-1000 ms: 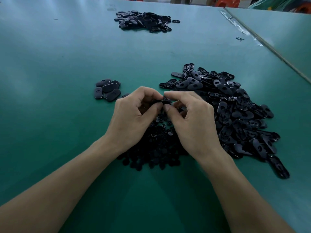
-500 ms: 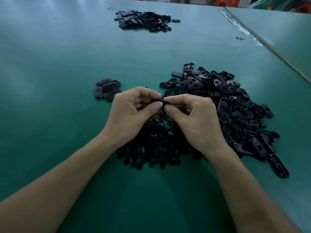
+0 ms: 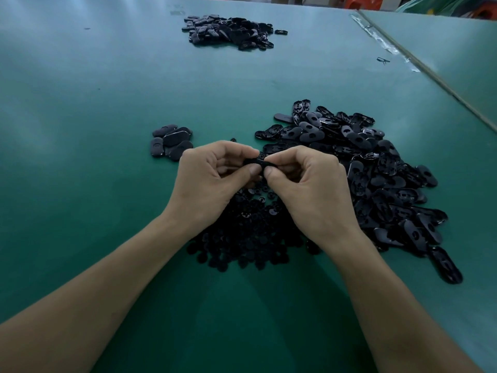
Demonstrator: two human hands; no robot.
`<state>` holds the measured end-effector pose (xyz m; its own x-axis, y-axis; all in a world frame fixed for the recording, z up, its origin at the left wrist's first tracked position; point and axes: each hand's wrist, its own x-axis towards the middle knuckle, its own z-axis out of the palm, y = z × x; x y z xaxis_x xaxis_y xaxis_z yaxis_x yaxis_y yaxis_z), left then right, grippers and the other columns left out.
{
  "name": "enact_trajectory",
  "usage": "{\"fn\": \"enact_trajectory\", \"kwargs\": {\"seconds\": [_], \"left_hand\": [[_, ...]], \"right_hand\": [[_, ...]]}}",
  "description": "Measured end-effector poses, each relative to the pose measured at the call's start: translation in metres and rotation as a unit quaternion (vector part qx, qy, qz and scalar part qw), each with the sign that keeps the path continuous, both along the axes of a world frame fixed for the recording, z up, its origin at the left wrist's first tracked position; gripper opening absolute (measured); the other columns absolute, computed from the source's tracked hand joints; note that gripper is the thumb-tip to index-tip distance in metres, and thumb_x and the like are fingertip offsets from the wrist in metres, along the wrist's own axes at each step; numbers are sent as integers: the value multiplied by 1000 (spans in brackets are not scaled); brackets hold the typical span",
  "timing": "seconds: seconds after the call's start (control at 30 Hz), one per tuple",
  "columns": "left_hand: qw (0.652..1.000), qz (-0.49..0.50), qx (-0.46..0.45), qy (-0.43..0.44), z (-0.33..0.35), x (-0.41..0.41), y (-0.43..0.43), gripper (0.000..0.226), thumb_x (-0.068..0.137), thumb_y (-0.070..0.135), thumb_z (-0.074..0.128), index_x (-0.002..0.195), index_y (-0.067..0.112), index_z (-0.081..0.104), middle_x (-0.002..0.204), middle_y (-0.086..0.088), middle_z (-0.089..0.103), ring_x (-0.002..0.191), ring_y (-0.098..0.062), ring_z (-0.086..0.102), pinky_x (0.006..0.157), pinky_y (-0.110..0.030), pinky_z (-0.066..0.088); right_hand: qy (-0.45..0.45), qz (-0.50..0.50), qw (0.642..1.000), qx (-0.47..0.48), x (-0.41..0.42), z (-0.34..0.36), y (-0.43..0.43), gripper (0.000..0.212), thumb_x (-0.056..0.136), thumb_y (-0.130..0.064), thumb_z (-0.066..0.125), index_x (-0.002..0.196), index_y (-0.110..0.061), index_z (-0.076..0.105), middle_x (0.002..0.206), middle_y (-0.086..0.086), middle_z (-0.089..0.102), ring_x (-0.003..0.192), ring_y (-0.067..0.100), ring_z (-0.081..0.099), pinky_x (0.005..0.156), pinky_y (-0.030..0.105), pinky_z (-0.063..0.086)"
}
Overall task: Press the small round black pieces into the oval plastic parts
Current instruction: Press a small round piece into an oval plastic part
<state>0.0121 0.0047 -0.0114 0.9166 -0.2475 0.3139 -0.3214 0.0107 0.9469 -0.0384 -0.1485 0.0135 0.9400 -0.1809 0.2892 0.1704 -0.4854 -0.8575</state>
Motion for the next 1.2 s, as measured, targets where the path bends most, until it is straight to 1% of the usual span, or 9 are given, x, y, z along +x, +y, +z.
{"fn": "enact_trajectory", "kwargs": {"seconds": [0.43,0.6,0.67,0.73,0.8,0.87,1.0,1.1,1.2], "left_hand": [[1000,23,0,-8,5,-4,0,26,80,-6,79,86,19,73,73,6,76,65,-8,69,68,-20,59],[1000,18,0,-11,3,-3,0,26,82,-6,78,87,19,72,73,5,76,65,-9,71,69,-24,61],[1000,21,-12,-12,3,-3,-1,24,83,-4,77,87,20,72,74,4,76,66,-11,72,68,-25,61],[999,25,-28,-8,3,-2,-1,22,84,-2,77,88,18,71,75,0,75,68,-15,74,67,-25,60],[998,25,-50,1,3,-2,0,18,86,-2,75,91,15,70,75,-4,74,69,-18,73,66,-26,60],[997,21,-73,11,4,-2,-1,17,88,-3,72,94,13,68,75,-4,74,69,-17,73,66,-26,60],[994,17,-104,29,9,-1,-1,18,92,-4,67,99,11,66,74,-4,73,70,-17,73,66,-26,59],[995,34,-88,33,11,0,-1,18,94,-3,65,98,14,67,75,-3,75,71,-17,74,64,-25,58],[995,97,-23,1,12,2,1,16,92,8,71,91,24,70,76,6,76,71,-9,71,62,-25,57]], "right_hand": [[-3,10,1000,17,0,4,-4,13,86,-9,75,89,-22,77,71,-15,71,67,-1,68,63,11,50],[-10,6,1000,-10,0,4,-5,12,88,-13,76,97,-21,78,80,-17,73,76,-3,69,70,12,53],[-30,-24,998,-47,1,4,-7,13,92,-21,71,104,-21,77,88,-17,72,82,-3,68,75,11,51],[-42,-77,987,-131,2,4,-12,22,98,-25,62,118,-20,72,104,-10,70,95,2,63,86,14,48],[-9,-139,959,-247,4,1,-20,33,102,-24,54,134,-21,61,128,-2,61,117,17,52,100,28,39],[61,-182,929,-316,3,-3,-28,41,103,-23,48,144,-25,51,140,0,49,127,25,39,104,40,32],[159,-190,906,-344,2,-9,-31,38,103,-33,44,140,-29,54,137,3,44,128,27,31,98,43,25],[159,-200,902,-348,3,-11,-32,31,103,-35,46,127,-34,64,129,1,48,123,26,36,92,41,24],[150,-210,904,-341,4,-11,-32,26,101,-36,51,120,-34,68,124,0,51,120,24,41,86,38,22]]}}
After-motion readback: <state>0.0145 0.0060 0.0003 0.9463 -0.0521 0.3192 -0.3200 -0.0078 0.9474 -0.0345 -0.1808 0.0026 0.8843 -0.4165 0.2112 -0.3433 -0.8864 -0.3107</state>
